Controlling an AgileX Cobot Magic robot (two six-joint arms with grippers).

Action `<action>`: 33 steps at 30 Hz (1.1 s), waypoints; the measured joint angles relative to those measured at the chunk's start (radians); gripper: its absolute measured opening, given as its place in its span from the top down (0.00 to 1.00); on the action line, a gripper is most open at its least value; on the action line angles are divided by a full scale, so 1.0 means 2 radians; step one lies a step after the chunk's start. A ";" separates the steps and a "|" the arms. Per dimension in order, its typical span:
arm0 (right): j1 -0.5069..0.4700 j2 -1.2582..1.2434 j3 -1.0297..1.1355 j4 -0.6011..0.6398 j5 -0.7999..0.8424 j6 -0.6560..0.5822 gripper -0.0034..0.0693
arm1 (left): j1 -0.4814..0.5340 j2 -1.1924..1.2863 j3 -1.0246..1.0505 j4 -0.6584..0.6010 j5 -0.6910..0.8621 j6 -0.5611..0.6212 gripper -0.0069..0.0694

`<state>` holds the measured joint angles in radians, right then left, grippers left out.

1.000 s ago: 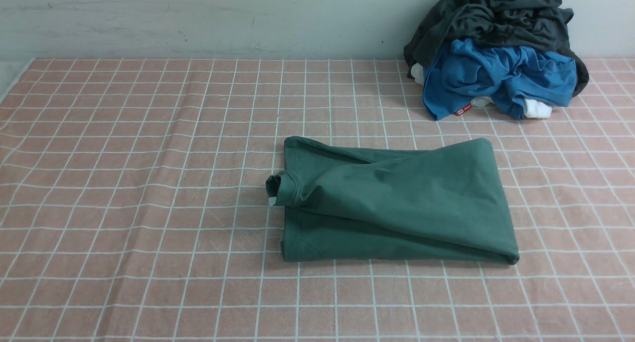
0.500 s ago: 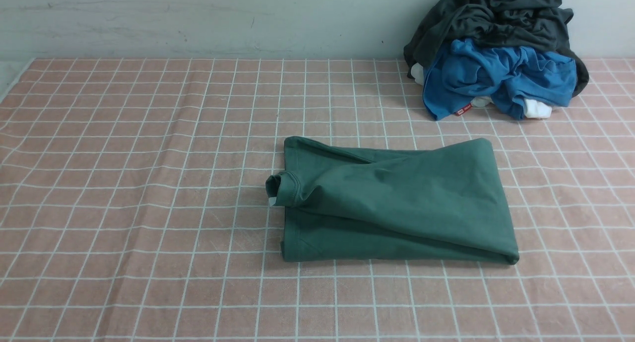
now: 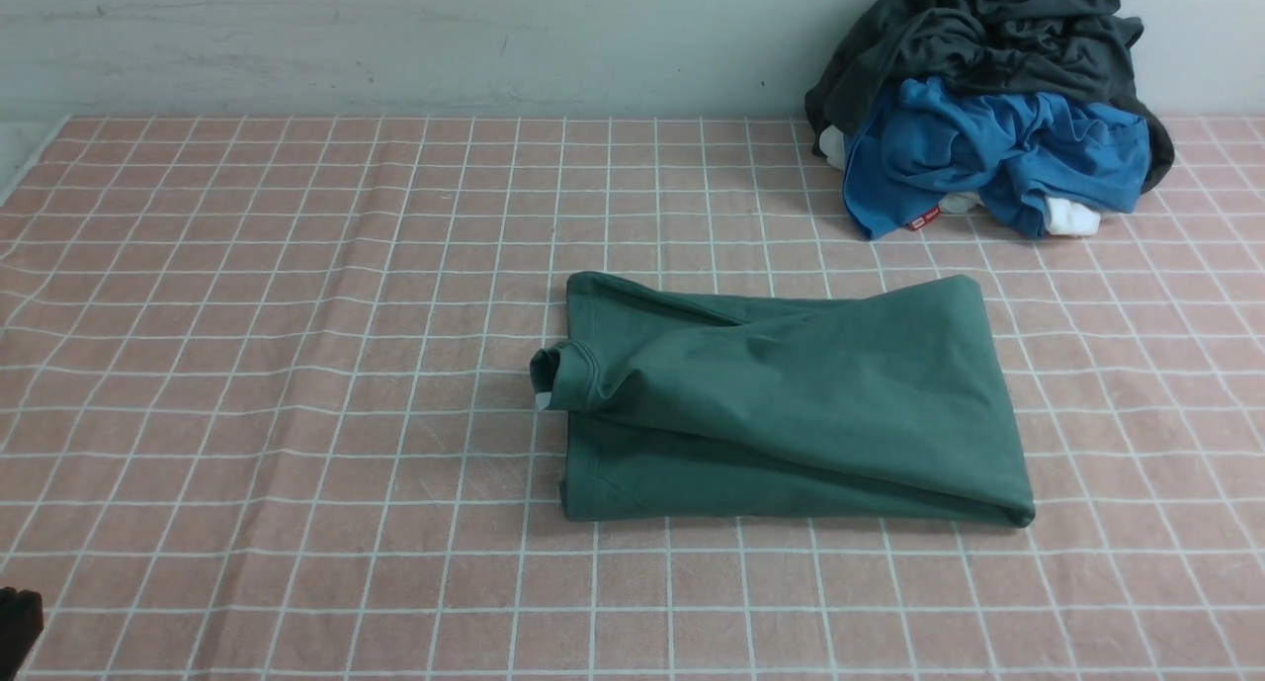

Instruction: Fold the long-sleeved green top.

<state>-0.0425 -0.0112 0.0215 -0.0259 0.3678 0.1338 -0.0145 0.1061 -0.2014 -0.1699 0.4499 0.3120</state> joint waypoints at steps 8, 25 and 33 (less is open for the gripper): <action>0.000 0.000 0.000 -0.001 0.000 -0.001 0.97 | 0.057 -0.058 0.113 0.044 -0.094 -0.061 0.91; 0.000 0.000 0.000 -0.001 0.001 -0.001 0.97 | 0.061 -0.058 0.111 0.055 -0.057 -0.116 0.91; 0.000 0.000 0.000 -0.001 0.001 -0.001 0.97 | 0.061 -0.058 0.111 0.055 -0.057 -0.116 0.91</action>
<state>-0.0425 -0.0112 0.0215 -0.0279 0.3698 0.1320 0.1083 -0.0106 0.0206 -0.0597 0.3368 0.0806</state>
